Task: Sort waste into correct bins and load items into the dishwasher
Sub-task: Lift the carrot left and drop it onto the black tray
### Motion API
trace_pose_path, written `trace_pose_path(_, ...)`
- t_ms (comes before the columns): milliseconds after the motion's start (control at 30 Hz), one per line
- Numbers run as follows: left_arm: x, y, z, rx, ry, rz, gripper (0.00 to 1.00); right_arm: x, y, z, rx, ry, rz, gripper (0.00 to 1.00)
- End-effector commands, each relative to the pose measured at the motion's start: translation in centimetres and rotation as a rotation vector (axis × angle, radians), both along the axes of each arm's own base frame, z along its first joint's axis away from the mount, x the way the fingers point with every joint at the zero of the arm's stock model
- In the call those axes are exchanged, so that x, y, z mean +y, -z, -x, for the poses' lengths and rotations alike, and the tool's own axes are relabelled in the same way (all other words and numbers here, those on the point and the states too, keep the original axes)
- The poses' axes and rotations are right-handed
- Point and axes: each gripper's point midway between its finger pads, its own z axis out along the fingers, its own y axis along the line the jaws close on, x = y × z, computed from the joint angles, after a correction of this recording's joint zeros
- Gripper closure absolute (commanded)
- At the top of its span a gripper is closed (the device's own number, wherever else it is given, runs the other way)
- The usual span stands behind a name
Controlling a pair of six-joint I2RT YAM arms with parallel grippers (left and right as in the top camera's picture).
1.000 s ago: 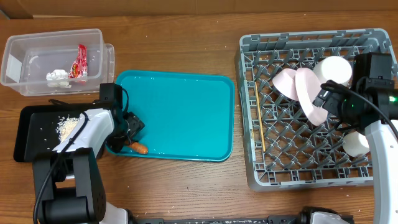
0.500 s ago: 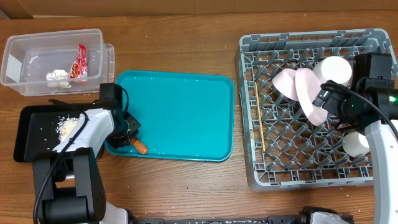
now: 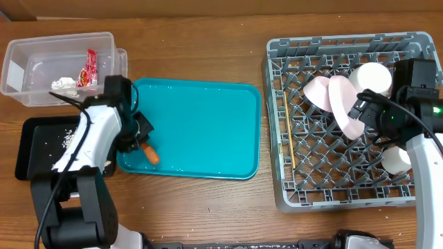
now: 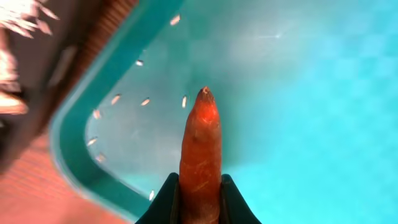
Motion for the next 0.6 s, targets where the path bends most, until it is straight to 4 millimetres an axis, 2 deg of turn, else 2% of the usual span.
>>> trace_pose_path(0,1.8,-3.9,-1.5,-0.075,0.018,-0.087,0.96,0.0,0.0,-0.1,-0.002,-0.013,0.002,0.02)
trace_pose_path(100,4.3,-6.0,-1.9,-0.099,-0.023,-0.178,0.96,0.0,0.0,-0.1,-0.002,-0.014,0.002,0.02)
trace_pose_path(200,7.3,-6.6,-1.7,-0.106,-0.085,-0.266,0.96,0.0,0.0,-0.1,-0.002,-0.014,0.002,0.02)
trace_pose_path(400,13.0,-6.4,-0.6,-0.085,-0.248,-0.368,0.96,0.0,0.0,0.0,0.0,-0.013,0.001,0.02)
trace_pose_path(567,16.2,-5.9,0.0,-0.093,-0.34,-0.383,0.96,0.0,0.0,0.0,0.002,-0.013,0.0,0.02)
